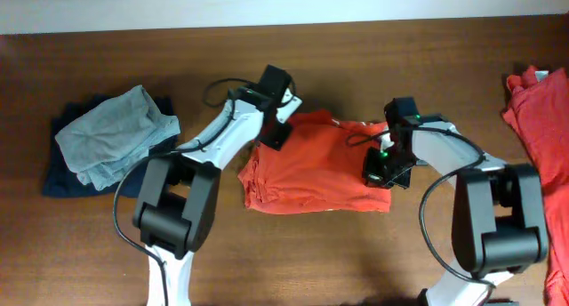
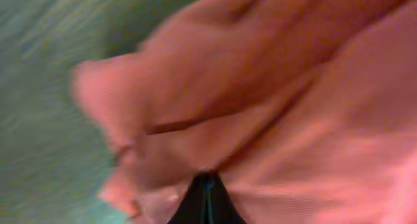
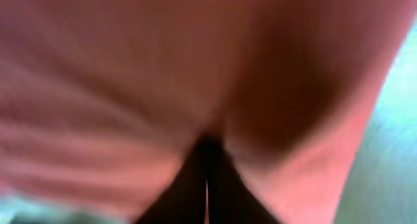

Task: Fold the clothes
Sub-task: 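Release and regrasp the bundle's top corners with both grippers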

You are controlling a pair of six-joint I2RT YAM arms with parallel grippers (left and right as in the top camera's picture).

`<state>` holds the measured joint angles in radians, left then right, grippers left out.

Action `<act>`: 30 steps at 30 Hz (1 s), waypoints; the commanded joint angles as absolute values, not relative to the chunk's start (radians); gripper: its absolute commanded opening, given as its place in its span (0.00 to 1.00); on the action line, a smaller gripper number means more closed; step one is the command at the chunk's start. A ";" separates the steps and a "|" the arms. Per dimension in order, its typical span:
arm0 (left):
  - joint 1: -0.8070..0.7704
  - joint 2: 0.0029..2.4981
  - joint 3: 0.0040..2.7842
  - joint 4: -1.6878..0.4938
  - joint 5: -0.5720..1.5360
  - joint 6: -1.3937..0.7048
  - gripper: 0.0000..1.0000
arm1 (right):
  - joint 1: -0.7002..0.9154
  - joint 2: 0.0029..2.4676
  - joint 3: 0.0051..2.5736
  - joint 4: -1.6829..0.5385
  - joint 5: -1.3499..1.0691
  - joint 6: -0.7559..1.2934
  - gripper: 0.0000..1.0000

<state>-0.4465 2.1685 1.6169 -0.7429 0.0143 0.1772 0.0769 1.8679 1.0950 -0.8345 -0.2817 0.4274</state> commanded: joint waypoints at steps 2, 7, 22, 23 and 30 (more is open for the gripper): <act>-0.372 2.189 1.616 -0.743 -0.080 0.192 0.01 | 0.058 1.917 1.007 -0.850 -0.134 0.533 0.04; -0.292 2.185 1.633 -0.765 -0.083 0.173 0.01 | 0.059 1.913 1.014 -0.900 -0.135 0.523 0.04; -0.367 2.044 1.843 -1.071 0.213 0.117 0.02 | 0.059 1.696 1.080 -0.913 -0.369 0.240 0.05; -0.377 2.048 1.832 -1.074 0.253 0.117 0.02 | 0.059 1.694 1.080 -0.918 -0.376 0.240 0.05; -0.441 2.049 1.591 -0.886 0.360 0.079 0.02 | 0.080 1.732 1.076 -0.900 -0.477 0.138 0.06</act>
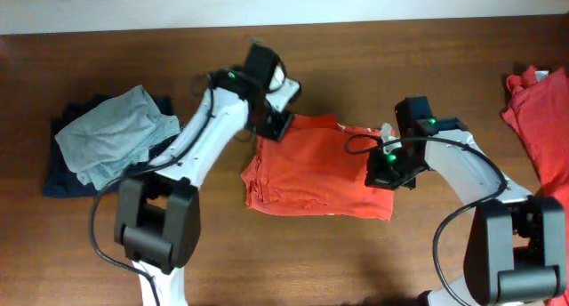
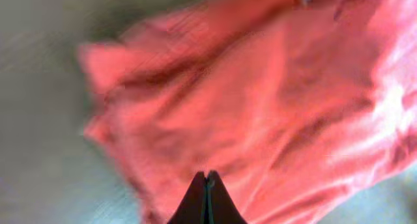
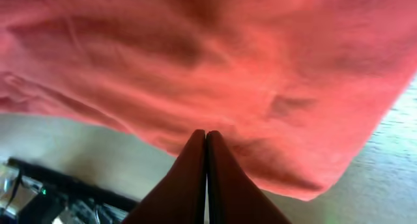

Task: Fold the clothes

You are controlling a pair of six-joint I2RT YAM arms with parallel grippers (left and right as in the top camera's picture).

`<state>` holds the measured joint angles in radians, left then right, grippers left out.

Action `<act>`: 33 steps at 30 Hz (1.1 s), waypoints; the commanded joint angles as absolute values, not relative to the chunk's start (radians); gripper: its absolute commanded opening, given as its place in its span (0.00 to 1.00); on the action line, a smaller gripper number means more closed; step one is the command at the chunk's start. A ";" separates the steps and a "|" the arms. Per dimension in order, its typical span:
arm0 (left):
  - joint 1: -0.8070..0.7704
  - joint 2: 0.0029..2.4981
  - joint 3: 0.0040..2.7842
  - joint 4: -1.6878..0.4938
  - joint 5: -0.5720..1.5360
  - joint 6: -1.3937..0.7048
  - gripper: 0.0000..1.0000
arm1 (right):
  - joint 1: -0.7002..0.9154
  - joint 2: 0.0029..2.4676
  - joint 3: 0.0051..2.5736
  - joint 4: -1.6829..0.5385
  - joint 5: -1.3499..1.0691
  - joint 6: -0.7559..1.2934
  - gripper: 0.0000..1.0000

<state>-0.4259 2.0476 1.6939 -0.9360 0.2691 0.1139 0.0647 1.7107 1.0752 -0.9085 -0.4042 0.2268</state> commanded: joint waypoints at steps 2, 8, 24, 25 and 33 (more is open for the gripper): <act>-0.452 2.049 1.526 -0.829 0.374 0.070 0.02 | 0.096 1.752 1.076 -0.901 -0.472 0.102 0.10; -0.444 2.049 1.422 -0.751 0.229 0.067 0.03 | 0.111 1.809 1.063 -0.911 -0.413 0.129 0.06; -0.253 2.049 1.403 -0.779 0.104 0.060 0.02 | 0.079 1.835 0.987 -1.044 -0.094 0.454 0.04; -0.244 2.047 1.407 -0.786 0.120 0.060 0.02 | 0.078 1.835 0.989 -1.044 -0.103 0.449 0.04; -0.263 1.926 1.502 -0.979 0.252 0.044 0.02 | 0.078 1.705 1.038 -1.040 -0.258 0.213 0.04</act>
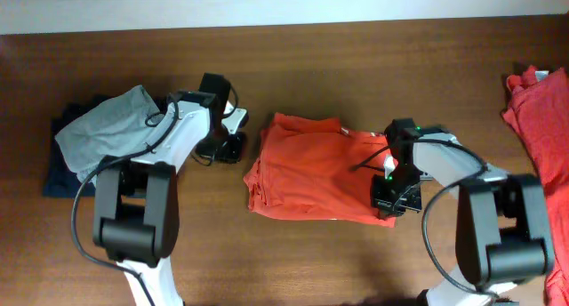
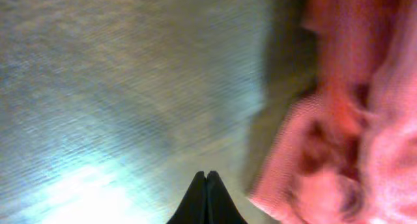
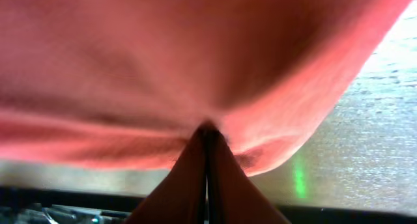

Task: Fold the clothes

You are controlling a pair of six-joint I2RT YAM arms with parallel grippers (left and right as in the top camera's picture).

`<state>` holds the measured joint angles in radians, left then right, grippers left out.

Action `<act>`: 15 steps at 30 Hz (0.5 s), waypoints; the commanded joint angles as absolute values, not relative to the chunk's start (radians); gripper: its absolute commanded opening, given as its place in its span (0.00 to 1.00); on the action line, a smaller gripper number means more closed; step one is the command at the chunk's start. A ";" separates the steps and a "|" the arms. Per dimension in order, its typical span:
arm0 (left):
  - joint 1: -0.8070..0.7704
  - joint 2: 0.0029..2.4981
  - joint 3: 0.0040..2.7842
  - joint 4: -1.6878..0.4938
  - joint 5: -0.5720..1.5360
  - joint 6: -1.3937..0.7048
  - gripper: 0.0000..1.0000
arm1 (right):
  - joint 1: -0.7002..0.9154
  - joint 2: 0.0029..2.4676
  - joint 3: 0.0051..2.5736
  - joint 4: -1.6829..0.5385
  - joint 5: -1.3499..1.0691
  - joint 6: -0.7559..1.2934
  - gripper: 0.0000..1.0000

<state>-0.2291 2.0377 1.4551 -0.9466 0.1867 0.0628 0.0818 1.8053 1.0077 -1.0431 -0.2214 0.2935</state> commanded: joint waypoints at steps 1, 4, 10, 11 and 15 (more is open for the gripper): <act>-0.275 1.901 1.502 -0.989 0.252 0.039 0.02 | 0.078 1.679 1.044 -1.038 -0.259 0.213 0.04; -0.322 1.839 1.502 -1.016 0.251 0.027 0.03 | 0.078 1.613 1.060 -1.023 -0.266 0.213 0.05; -0.414 1.842 1.448 -0.955 0.247 0.021 0.04 | 0.078 1.612 1.061 -0.925 -0.328 0.216 0.06; -0.424 1.849 1.425 -0.930 0.247 0.022 0.04 | 0.078 1.622 1.060 -0.898 -0.330 0.218 0.06; -0.452 1.891 1.324 -0.834 0.247 0.022 0.04 | 0.078 1.662 1.059 -0.777 -0.329 0.253 0.04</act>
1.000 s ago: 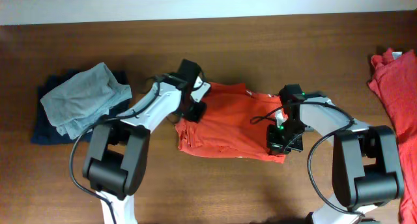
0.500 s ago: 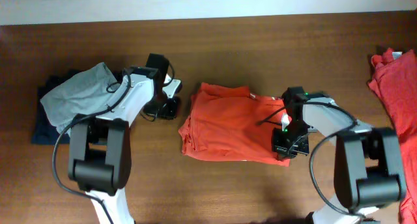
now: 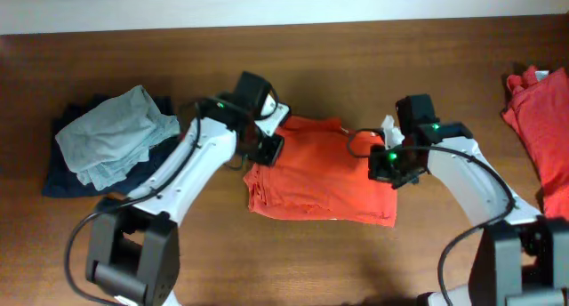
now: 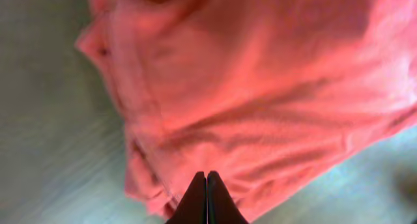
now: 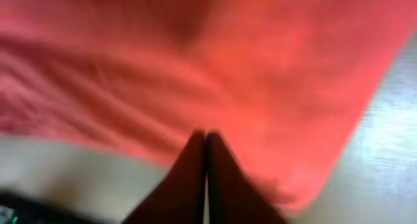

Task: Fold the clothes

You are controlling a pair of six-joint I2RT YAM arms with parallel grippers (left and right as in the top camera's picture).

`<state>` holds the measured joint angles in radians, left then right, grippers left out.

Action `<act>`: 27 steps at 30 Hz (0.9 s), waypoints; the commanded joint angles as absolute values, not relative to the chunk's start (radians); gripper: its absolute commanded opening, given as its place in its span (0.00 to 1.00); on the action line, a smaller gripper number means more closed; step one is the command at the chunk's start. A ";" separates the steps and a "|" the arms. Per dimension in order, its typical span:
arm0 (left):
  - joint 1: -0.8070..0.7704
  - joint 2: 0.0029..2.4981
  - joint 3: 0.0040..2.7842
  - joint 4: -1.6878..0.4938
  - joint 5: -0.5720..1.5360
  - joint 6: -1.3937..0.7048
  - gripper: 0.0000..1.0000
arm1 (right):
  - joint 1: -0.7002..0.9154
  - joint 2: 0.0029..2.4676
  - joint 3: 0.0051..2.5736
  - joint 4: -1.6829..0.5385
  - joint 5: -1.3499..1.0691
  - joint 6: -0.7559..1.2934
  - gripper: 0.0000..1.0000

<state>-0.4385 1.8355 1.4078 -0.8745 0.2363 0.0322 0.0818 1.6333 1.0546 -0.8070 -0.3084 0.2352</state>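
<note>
An orange garment [image 3: 320, 177] lies folded into a rough rectangle at the middle of the table. My left gripper [image 3: 269, 148] is shut at its upper left edge. In the left wrist view its closed tips [image 4: 206, 174] sit over the layered left edge of the orange cloth [image 4: 260, 87], with no cloth seen between them. At the garment's right edge my right gripper [image 3: 391, 170] is shut too. The right wrist view is blurred, with closed tips [image 5: 206, 134] over the orange cloth [image 5: 195, 68] near its border.
A grey garment [image 3: 116, 132] lies on a dark blue one [image 3: 58, 173] at the left of the table. Red clothes [image 3: 538, 110] are heaped at the right edge. Brown wooden table [image 3: 356, 57] surrounds the garment.
My left gripper was over bare table left of the garment and is now at its upper left edge. My right gripper stood at the lower right corner and is now higher on the right edge.
At first both grippers were shut at the orange garment, left at its top left corner, right at its right edge, and a second later much the same. Then the left was off on bare table and the right at the lower right corner. Now both flank it again.
</note>
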 commanded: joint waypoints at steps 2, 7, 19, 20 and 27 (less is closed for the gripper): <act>-0.456 1.913 1.280 -0.815 0.247 0.022 0.04 | 0.078 1.682 1.059 -0.715 -0.330 0.273 0.04; -0.456 1.961 1.218 -0.811 0.216 0.022 0.04 | 0.078 1.728 1.059 -0.632 -0.300 0.330 0.04; -0.434 1.982 1.210 -0.862 0.110 -0.008 0.03 | 0.000 1.832 1.071 -0.550 0.163 0.529 0.04; -0.424 1.982 1.210 -0.875 0.111 -0.008 0.03 | -0.019 1.831 1.084 -0.560 0.146 0.529 0.04; -0.393 1.965 1.226 -0.911 0.160 -0.009 0.03 | -0.145 1.817 1.267 -0.760 -0.307 0.323 0.04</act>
<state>-0.4049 1.9461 1.2320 -0.9047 0.2020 0.0021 -0.1143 1.8210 1.1839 -0.7212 -0.0700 0.4358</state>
